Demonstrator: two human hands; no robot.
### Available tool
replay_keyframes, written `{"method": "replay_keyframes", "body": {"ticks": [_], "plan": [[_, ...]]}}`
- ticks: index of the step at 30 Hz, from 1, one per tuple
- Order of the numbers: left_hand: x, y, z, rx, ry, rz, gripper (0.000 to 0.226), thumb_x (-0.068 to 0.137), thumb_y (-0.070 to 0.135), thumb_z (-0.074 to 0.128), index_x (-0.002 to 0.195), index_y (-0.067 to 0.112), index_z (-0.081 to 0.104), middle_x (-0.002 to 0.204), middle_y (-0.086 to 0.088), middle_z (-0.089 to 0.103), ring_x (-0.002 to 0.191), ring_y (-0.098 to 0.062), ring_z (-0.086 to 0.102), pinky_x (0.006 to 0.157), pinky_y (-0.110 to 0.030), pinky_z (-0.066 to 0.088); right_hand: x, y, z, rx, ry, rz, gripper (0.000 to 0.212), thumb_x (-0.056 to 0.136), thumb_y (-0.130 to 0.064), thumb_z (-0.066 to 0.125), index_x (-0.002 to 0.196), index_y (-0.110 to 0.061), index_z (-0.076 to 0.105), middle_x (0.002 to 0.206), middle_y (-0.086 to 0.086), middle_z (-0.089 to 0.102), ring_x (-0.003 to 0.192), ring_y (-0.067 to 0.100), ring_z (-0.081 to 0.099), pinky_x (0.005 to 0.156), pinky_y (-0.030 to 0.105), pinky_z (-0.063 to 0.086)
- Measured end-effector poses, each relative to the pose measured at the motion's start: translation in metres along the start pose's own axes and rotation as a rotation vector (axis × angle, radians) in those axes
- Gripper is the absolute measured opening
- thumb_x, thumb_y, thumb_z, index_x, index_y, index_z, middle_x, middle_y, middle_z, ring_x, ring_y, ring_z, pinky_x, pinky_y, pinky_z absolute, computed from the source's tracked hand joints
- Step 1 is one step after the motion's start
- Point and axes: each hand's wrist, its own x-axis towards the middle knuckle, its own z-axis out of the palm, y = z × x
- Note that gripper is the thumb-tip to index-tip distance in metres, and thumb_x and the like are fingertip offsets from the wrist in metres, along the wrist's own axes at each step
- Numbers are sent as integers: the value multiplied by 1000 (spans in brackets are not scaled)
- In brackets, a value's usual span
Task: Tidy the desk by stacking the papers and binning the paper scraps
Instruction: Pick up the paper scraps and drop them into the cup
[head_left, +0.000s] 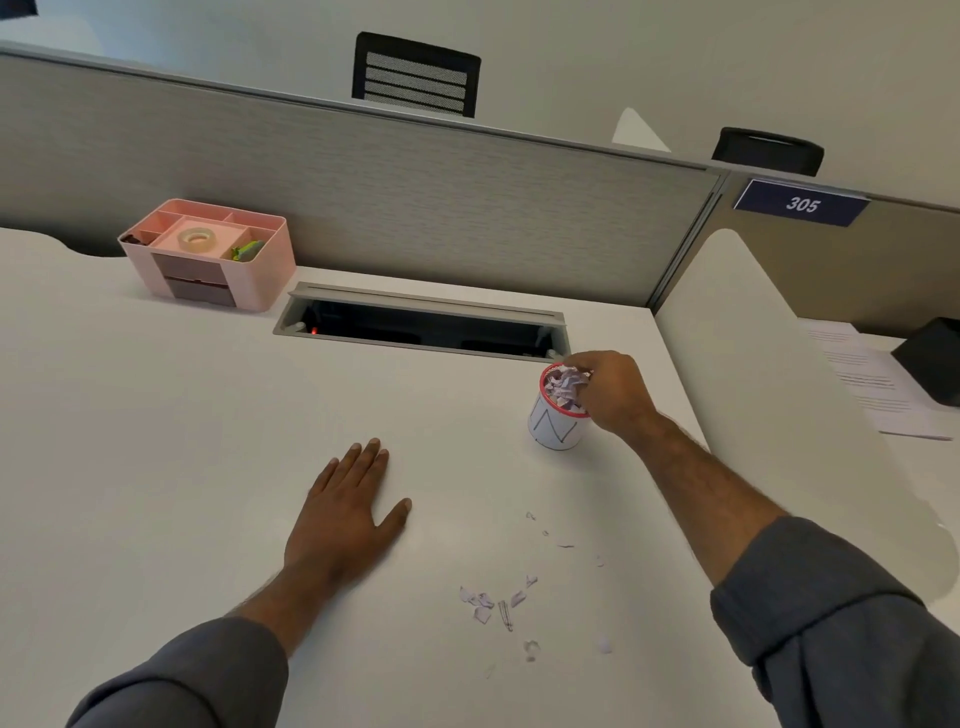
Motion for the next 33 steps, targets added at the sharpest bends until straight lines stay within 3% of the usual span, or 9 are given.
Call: {"method": "replay_keyframes", "body": {"ticks": [12, 15, 18, 20, 23, 27, 30, 33], "plan": [[1, 0, 0, 3, -5, 1, 82, 91, 69, 17, 161, 27, 12, 165, 17, -3, 151, 1, -7, 124, -27, -4, -47, -2, -14, 131, 276, -104, 24, 92, -9, 61, 113, -3, 70, 114, 15, 70, 102, 26, 66, 82, 22, 48], [1, 0, 0, 7, -13, 1, 82, 91, 69, 18, 160, 26, 13, 167, 15, 1, 153, -1, -5, 124, -28, -3, -83, 5, 5, 166, 283, -170, 17, 88, -6, 65, 102, -2, 73, 101, 15, 73, 91, 28, 67, 82, 28, 51], [1, 0, 1, 18, -15, 2, 82, 91, 68, 18, 160, 26, 13, 167, 14, 2, 153, -3, -4, 125, -28, -3, -120, 15, 34, 191, 171, -148, 14, 87, -5, 65, 97, -5, 75, 95, 10, 74, 83, 23, 66, 81, 31, 51], [2, 0, 1, 21, -13, 2, 82, 91, 69, 18, 160, 25, 14, 167, 14, 3, 153, -3, -3, 125, -28, -3, -143, 20, 53, 168, -11, -147, 18, 87, -6, 64, 102, -8, 74, 99, 7, 71, 82, 18, 61, 85, 32, 49], [1, -1, 1, 30, -14, 4, 82, 91, 69, 17, 160, 25, 15, 167, 13, 5, 154, -4, -1, 125, -28, -2, -172, 20, 76, 0, -288, -262, 26, 86, -4, 52, 108, -9, 66, 105, 5, 56, 94, 22, 50, 87, 35, 44], [1, 0, 0, 25, -16, 6, 83, 91, 69, 18, 160, 24, 16, 167, 12, 7, 154, -5, 1, 125, -29, 0, -195, 5, 87, -79, -418, -369, 31, 80, 2, 41, 102, -8, 61, 98, 4, 49, 93, 23, 45, 81, 37, 45], [1, 0, 0, 25, -16, 8, 82, 91, 68, 19, 160, 24, 16, 167, 11, 7, 154, -6, 1, 125, -28, -1, -195, 3, 81, 39, -438, -362, 34, 85, 2, 44, 105, -11, 69, 101, 5, 61, 96, 22, 56, 86, 32, 46], [1, 0, -1, 33, -18, 10, 81, 92, 67, 20, 160, 24, 15, 168, 11, 6, 154, -6, 0, 125, -29, -1, -183, 19, 70, 89, -229, -267, 41, 87, 9, 45, 117, -7, 68, 112, 8, 65, 109, 24, 57, 97, 29, 42]]}}
